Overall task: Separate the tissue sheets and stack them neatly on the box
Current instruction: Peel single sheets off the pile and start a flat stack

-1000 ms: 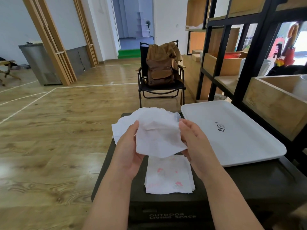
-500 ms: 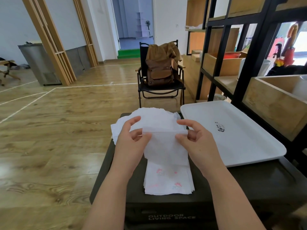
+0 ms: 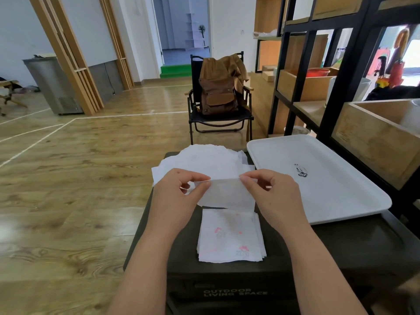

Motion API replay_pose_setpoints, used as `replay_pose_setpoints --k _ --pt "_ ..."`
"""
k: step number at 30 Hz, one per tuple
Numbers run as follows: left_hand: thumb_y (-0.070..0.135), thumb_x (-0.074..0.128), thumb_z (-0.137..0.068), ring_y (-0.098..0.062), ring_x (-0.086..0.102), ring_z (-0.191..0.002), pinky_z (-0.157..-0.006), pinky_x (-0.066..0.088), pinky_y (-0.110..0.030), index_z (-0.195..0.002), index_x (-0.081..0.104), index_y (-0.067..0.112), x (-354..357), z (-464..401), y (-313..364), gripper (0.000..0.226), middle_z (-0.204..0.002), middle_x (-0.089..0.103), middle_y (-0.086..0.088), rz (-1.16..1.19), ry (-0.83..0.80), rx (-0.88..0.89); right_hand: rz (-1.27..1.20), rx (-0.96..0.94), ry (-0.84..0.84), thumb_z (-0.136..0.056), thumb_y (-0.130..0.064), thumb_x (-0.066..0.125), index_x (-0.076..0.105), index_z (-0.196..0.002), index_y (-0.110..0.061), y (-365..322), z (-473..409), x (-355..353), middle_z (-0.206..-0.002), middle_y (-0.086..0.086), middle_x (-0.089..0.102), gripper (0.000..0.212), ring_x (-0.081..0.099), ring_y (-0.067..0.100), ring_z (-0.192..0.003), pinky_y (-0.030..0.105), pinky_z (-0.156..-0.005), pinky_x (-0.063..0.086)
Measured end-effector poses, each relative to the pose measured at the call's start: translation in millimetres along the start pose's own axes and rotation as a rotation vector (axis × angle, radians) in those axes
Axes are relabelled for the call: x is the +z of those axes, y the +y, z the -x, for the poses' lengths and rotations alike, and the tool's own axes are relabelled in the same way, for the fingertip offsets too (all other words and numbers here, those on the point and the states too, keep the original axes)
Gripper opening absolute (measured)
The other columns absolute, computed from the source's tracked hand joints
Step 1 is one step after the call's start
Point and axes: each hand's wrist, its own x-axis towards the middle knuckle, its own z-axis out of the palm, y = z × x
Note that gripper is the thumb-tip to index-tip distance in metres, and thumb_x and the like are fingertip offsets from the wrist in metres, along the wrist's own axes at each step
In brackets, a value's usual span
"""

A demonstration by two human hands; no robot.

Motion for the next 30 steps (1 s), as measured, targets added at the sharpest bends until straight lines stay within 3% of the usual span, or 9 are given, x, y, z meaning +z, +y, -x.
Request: replay_pose_setpoints --k 4,8,11,13,18,22,25,28,30 --pt "0.03 0.073 -0.086 0.005 0.055 -0.106 -0.081 0.045 -0.013 -0.08 0.072 0.039 -2 0 7 0.011 -0.111 0.059 0.023 0.098 -0.025 0.029 -0.041 -0.011 0.022 -0.086 -0.04 0.067 0.059 -0.076 -0.047 -4 -1 -2 -0.094 -0.033 0.052 0.015 0.043 -0.025 -0.097 0.0 -0.062 0.042" --pt "0.028 0.066 -0.093 -0.003 0.061 -0.081 -0.066 0.046 -0.012 -0.084 0.069 0.035 -6 2 18 0.011 -0.088 0.068 0.017 0.329 -0.155 0.009 -0.267 0.004 -0.016 -0.087 -0.044 0.063 0.068 -0.08 -0.04 -19 1 -13 -0.085 -0.029 0.064 0.009 0.054 -0.013 -0.092 0.001 -0.063 0.044" --pt "0.036 0.065 -0.088 -0.011 0.06 -0.071 -0.063 0.048 -0.024 -0.087 0.069 0.034 -9 3 24 0.005 -0.077 0.07 0.002 0.445 -0.185 -0.042 -0.35 0.056 -0.066 -0.086 -0.043 0.065 0.07 -0.083 -0.038 -26 2 -24 -0.082 -0.025 0.068 0.008 0.061 -0.011 -0.081 0.002 -0.058 0.044" --pt "0.038 0.064 -0.089 -0.015 0.059 -0.07 -0.064 0.046 -0.032 -0.088 0.069 0.035 -8 3 22 0.006 -0.077 0.069 -0.007 0.387 -0.21 -0.085 -0.314 0.159 -0.189 -0.084 -0.04 0.069 0.068 -0.092 -0.04 -27 1 -30 -0.079 -0.025 0.069 0.008 0.064 -0.011 -0.076 0.005 -0.052 0.045" --pt "0.035 0.061 -0.093 0.0 0.043 -0.046 -0.047 0.032 -0.011 -0.081 0.067 0.036 -3 3 6 0.013 -0.053 0.052 0.017 -0.058 -0.383 -0.176 -0.005 0.327 -0.323 -0.084 -0.03 0.073 0.058 -0.102 -0.04 -12 4 -25 -0.082 -0.002 0.072 0.026 0.066 0.005 -0.075 0.013 -0.057 0.04" --pt "0.034 0.06 -0.093 0.0 0.063 -0.063 -0.057 0.042 -0.019 -0.086 0.062 0.034 2 4 -3 0.008 -0.077 0.068 0.011 -0.361 -0.49 -0.292 0.276 0.34 -0.425 -0.087 -0.025 0.07 0.057 -0.109 -0.037 4 7 -10 -0.09 -0.012 0.058 0.028 0.055 0.002 -0.082 0.015 -0.06 0.036" --pt "0.039 0.064 -0.09 -0.004 0.062 -0.073 -0.059 0.043 -0.022 -0.089 0.059 0.032 6 2 -7 0.009 -0.081 0.065 0.012 -0.48 -0.419 -0.295 0.409 0.299 -0.397 -0.087 -0.023 0.068 0.057 -0.112 -0.033 11 10 -1 -0.085 -0.018 0.048 0.029 0.051 0.004 -0.084 0.018 -0.067 0.037" --pt "0.034 0.064 -0.091 -0.01 0.059 -0.086 -0.064 0.04 -0.025 -0.11 0.055 0.026 17 -8 -9 0.023 -0.096 0.064 0.007 -0.551 -0.127 -0.109 0.407 0.24 -0.245 -0.086 -0.025 0.069 0.058 -0.104 -0.033 11 7 2 -0.08 -0.018 0.051 0.023 0.05 0.0 -0.074 0.011 -0.058 0.032" --pt "0.021 0.06 -0.093 -0.017 0.053 -0.112 -0.083 0.043 -0.028 -0.131 0.049 0.023 31 -19 -9 0.04 -0.124 0.059 0.002 -0.525 -0.07 0.08 0.361 0.221 -0.172 -0.086 -0.026 0.07 0.055 -0.097 -0.036 8 5 3 -0.078 -0.018 0.054 0.021 0.05 -0.003 -0.071 0.008 -0.057 0.028"
